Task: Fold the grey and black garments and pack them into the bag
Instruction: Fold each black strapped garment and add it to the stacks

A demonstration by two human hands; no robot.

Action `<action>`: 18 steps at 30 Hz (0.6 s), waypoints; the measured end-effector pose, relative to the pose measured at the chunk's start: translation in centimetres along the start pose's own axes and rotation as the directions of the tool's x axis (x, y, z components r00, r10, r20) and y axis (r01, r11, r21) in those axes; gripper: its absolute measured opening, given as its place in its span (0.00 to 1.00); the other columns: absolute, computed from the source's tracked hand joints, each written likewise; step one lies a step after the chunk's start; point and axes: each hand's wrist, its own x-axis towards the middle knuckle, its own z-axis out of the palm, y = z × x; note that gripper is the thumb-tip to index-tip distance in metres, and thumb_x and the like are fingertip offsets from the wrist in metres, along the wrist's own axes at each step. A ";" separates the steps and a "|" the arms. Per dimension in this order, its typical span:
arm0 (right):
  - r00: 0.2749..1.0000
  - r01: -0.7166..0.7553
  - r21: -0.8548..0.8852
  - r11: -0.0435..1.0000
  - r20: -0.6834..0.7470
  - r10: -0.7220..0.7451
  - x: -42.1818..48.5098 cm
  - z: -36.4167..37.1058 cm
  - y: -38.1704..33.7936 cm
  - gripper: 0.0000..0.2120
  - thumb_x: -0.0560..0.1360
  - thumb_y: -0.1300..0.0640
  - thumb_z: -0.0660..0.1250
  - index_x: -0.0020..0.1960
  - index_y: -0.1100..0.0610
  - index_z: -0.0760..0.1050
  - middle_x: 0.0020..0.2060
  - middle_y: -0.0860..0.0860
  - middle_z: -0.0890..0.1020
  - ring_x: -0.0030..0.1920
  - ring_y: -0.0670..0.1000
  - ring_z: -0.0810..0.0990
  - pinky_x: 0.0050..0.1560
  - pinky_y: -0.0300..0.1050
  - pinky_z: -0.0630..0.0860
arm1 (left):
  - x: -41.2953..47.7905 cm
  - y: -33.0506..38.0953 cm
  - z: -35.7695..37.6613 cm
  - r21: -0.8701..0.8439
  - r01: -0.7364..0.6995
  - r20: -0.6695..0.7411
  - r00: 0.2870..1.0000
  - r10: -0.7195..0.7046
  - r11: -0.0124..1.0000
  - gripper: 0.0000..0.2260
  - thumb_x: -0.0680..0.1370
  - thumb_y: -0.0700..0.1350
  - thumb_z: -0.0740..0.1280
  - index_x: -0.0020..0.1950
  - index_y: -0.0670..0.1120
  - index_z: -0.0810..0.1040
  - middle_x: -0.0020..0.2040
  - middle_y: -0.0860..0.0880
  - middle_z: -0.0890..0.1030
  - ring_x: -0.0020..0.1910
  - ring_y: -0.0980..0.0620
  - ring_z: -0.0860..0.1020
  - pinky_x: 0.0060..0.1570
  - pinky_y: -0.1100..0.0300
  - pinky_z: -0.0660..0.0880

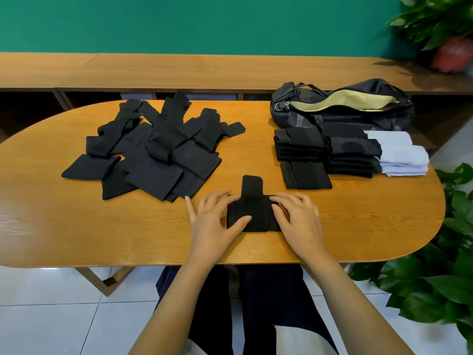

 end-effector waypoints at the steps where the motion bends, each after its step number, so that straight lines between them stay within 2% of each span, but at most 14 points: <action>1: 1.000 0.003 -0.002 1.000 -0.003 -0.003 0.0 0.0 0.0 0.14 0.81 0.49 0.60 0.65 0.47 0.76 0.63 0.43 0.77 0.66 0.46 0.66 0.67 0.50 0.62 | 0.0 0.0 -0.1 -0.027 -0.028 0.038 0.999 0.029 0.999 0.24 0.70 0.68 0.65 0.63 0.61 0.76 0.65 0.64 0.72 0.70 0.62 0.63 0.72 0.43 0.31; 4: 1.000 0.011 -0.001 1.000 -0.016 -0.011 0.0 0.1 0.1 0.14 0.82 0.50 0.59 0.64 0.48 0.77 0.63 0.44 0.77 0.66 0.47 0.67 0.68 0.52 0.64 | 0.0 0.1 -0.1 -0.009 -0.085 0.138 0.987 0.085 0.996 0.26 0.67 0.65 0.71 0.64 0.61 0.75 0.66 0.64 0.73 0.74 0.61 0.58 0.70 0.44 0.25; 6: 0.999 0.021 0.009 1.000 -0.027 -0.021 0.0 0.1 0.1 0.15 0.82 0.49 0.58 0.64 0.49 0.77 0.64 0.45 0.76 0.67 0.48 0.66 0.68 0.54 0.64 | 0.1 0.0 0.0 0.025 -0.084 0.149 0.986 0.080 0.996 0.25 0.68 0.62 0.72 0.64 0.60 0.76 0.65 0.63 0.75 0.74 0.59 0.59 0.69 0.44 0.24; 10: 0.997 0.082 0.105 0.991 0.004 -0.083 -0.1 -0.3 -0.2 0.24 0.77 0.36 0.53 0.64 0.46 0.77 0.68 0.41 0.72 0.71 0.45 0.61 0.70 0.49 0.58 | 0.1 -0.1 0.2 0.048 -0.066 0.101 0.993 0.061 0.997 0.22 0.72 0.65 0.64 0.62 0.59 0.79 0.64 0.62 0.76 0.73 0.59 0.61 0.69 0.47 0.24; 13: 0.979 0.198 0.124 0.972 0.032 -0.204 -0.2 -0.4 -0.4 0.26 0.73 0.32 0.58 0.64 0.44 0.76 0.65 0.36 0.71 0.71 0.41 0.60 0.71 0.45 0.51 | 0.0 -0.1 0.1 0.035 -0.043 0.069 0.997 0.040 0.998 0.24 0.72 0.68 0.58 0.60 0.58 0.80 0.63 0.62 0.77 0.72 0.58 0.63 0.70 0.47 0.25; 15: 0.969 0.243 0.095 0.965 0.024 -0.246 -0.3 -0.3 -0.3 0.25 0.72 0.33 0.60 0.63 0.44 0.77 0.63 0.36 0.74 0.68 0.38 0.60 0.72 0.47 0.51 | 0.0 0.0 0.0 0.023 -0.026 0.055 0.998 0.025 0.999 0.25 0.72 0.69 0.56 0.58 0.58 0.81 0.61 0.62 0.78 0.71 0.58 0.64 0.71 0.47 0.27; 18: 0.975 0.223 0.124 0.967 -0.029 -0.221 -0.2 -0.2 -0.1 0.17 0.75 0.40 0.61 0.57 0.46 0.80 0.56 0.36 0.77 0.64 0.36 0.63 0.71 0.52 0.58 | 0.0 0.1 -0.1 -0.023 -0.009 0.037 0.999 0.010 1.000 0.26 0.69 0.70 0.57 0.55 0.57 0.82 0.57 0.65 0.77 0.69 0.60 0.64 0.72 0.49 0.27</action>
